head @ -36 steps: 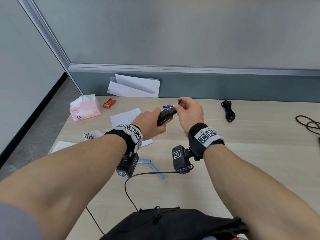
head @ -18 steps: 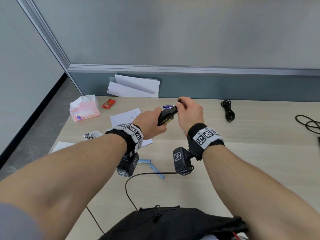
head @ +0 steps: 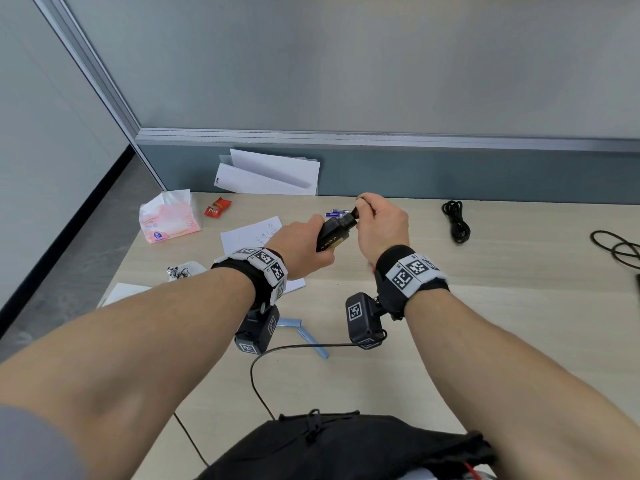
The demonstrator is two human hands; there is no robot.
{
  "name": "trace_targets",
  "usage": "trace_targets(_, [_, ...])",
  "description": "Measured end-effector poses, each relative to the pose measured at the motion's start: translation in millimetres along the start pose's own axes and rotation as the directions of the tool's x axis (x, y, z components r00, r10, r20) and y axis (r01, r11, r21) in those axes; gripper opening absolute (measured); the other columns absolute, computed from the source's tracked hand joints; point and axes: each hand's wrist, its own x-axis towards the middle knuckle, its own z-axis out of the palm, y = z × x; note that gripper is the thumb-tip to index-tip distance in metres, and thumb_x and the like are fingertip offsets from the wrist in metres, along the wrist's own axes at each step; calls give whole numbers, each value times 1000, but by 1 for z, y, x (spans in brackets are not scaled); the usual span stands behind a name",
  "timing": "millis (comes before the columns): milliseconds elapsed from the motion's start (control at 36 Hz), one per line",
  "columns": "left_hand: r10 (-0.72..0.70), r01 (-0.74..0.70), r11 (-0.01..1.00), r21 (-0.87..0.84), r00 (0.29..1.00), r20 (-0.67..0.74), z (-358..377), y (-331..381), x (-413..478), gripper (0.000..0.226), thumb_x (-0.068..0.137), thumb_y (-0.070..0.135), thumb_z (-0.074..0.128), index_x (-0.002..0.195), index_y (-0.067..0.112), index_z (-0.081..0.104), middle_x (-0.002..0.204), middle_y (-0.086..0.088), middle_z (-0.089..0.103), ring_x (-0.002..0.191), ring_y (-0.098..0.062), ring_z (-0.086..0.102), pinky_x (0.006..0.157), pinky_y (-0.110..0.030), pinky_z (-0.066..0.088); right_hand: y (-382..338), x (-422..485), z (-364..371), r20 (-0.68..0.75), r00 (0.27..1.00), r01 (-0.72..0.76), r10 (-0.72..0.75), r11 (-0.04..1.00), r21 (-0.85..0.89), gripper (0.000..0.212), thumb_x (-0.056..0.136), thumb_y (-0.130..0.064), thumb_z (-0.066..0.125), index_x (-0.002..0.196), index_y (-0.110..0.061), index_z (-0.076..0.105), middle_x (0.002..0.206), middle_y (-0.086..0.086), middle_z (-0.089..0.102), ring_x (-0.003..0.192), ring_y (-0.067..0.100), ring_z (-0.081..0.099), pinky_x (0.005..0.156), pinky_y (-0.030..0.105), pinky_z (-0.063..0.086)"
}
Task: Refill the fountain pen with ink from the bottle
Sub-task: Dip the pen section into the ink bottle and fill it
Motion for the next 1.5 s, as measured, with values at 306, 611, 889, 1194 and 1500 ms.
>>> trace_targets(306, [4,-2,999,-39,999,43,26,-3,7,31,81,39,59,97,23,38,71,4,54,61,-15,55,53,-28,45,20,-3,1,7,997,-72,72,997,-28,23,96,-22,46,82,-16,63,62,-4,52,61,17,46,56,22,39])
trace_targets(611, [0,11,995,-97,994,113,60,-6,14,31,81,38,59,98,21,40,70,3,55,61,-14,55,52,-28,45,48,-9,5,31,989,-143,145,987,-78,24,96,-23,45,83,-16,64,64,-3,53,62,17,48,59,25,42])
trace_targets(889, [16,3,993,-122,988,155,74,-8,26,31,81,39,59,98,21,40,72,1,57,63,-18,58,56,-32,49,63,-5,8,22,986,-160,164,980,-118,23,96,-24,46,83,-17,64,63,-4,53,63,17,49,58,21,39])
trace_targets(1194, [16,7,988,-152,988,151,82,-12,23,30,81,39,59,96,22,40,71,3,55,61,-15,56,51,-28,42,66,-9,12,32,984,-169,175,975,-147,25,96,-25,46,79,-16,62,61,-4,52,58,15,45,58,27,41])
trace_targets(1500, [17,3,989,-148,991,132,77,-13,18,31,81,40,59,97,22,40,72,3,55,61,-15,57,55,-31,50,57,-12,11,29,987,-151,157,978,-147,25,96,-25,47,79,-18,63,61,-7,51,56,10,44,55,22,40])
